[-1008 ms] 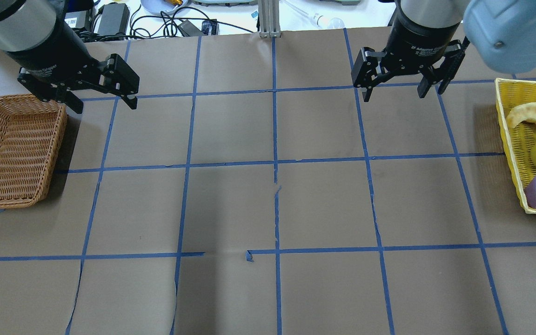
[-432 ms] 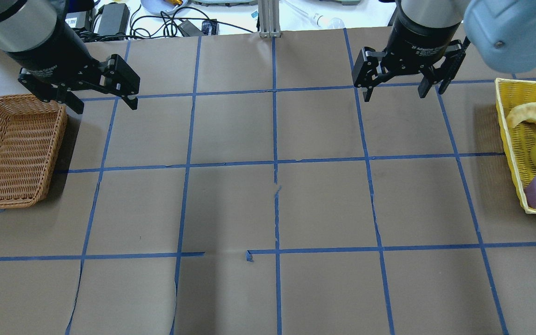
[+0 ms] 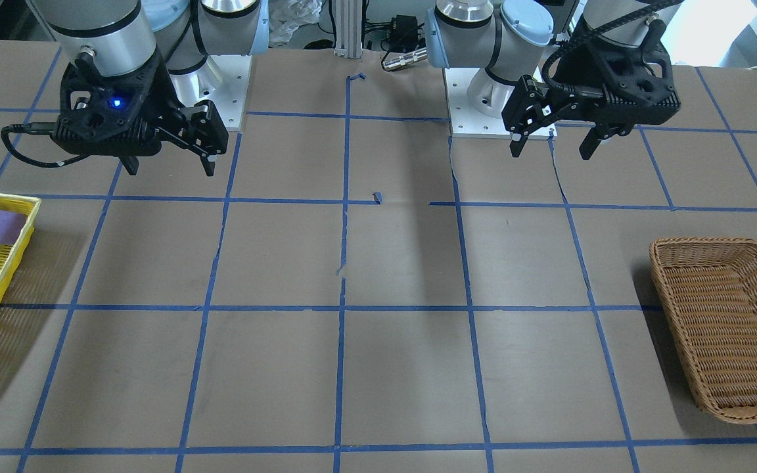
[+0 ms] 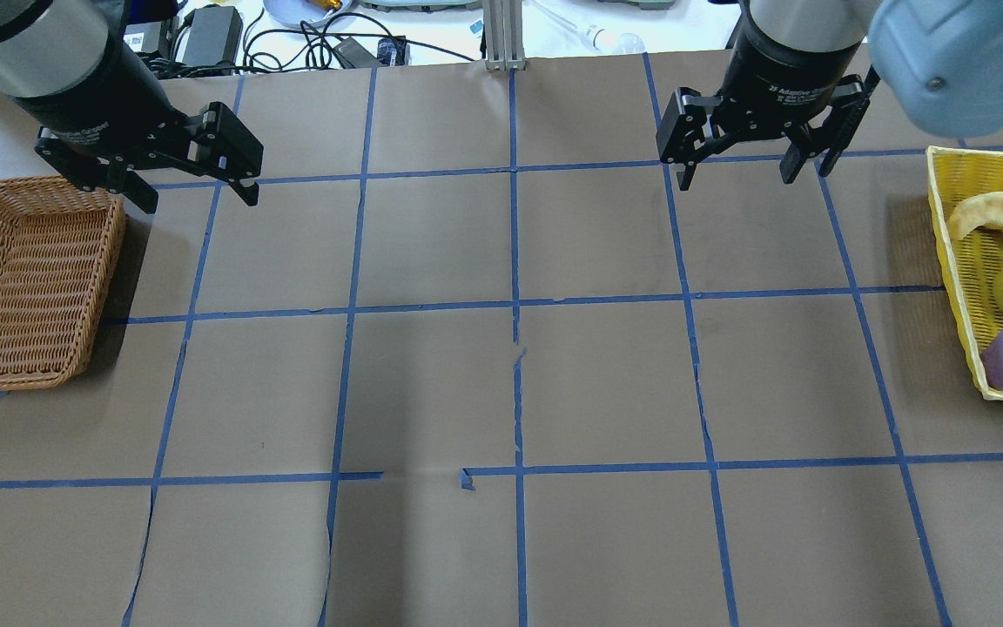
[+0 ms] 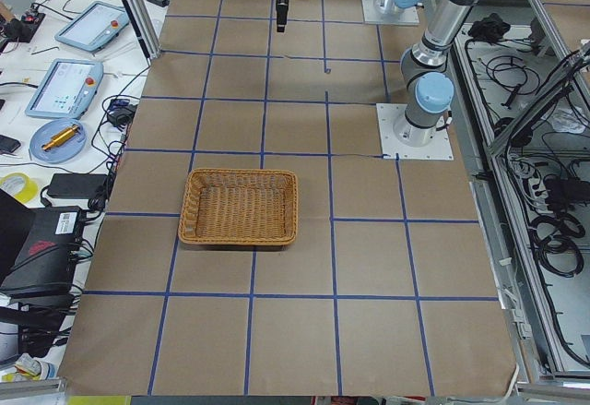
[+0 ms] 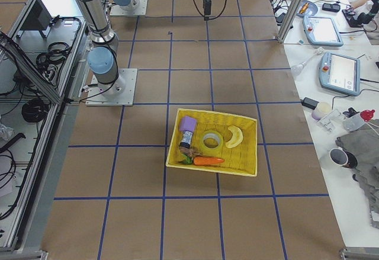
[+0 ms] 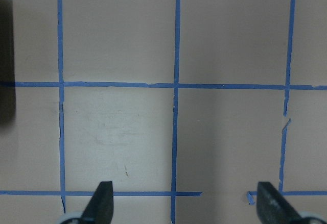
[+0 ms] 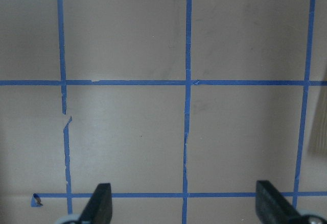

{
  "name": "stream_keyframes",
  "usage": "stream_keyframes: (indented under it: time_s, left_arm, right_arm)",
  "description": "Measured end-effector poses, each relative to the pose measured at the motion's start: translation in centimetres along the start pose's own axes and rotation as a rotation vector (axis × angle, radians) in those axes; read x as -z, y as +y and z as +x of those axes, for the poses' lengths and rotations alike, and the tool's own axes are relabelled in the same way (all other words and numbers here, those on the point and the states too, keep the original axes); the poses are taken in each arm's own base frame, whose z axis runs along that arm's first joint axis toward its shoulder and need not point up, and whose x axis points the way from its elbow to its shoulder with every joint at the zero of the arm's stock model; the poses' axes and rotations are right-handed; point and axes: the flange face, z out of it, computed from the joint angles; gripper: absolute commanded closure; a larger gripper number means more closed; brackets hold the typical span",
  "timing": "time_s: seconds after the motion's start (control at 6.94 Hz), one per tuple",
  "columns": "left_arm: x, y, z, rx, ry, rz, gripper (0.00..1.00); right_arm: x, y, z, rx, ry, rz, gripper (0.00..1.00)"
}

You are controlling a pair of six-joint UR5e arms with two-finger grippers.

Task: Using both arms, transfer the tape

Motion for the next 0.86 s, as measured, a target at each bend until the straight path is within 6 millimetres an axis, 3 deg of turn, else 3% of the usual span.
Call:
stream_keyframes:
  time_s: [0.43, 0.58, 0.72, 0.86]
  left_arm:
    - [0.1, 0.0, 0.0, 0.000, 0.000, 0.001, 0.00]
    - [0.0, 0.0, 0.0, -0.001, 0.000, 0.000, 0.00]
    - [0.0, 0.0, 0.0, -0.001, 0.000, 0.000, 0.00]
    - [0.0, 0.0, 0.0, -0.001, 0.000, 0.000, 0.00]
  right_arm:
    - [-0.7, -0.3, 1.3, 0.007, 0.005, -0.035, 0.00]
    - [-1.1, -1.5, 4.1, 0.006, 0.002, -0.034, 0.00]
    - [-2.3, -3.7, 9.4, -0.021, -0.006, -0.022, 0.00]
    - [-4.6, -6.1, 16.0, -0.052, -0.009, -0.018, 0.00]
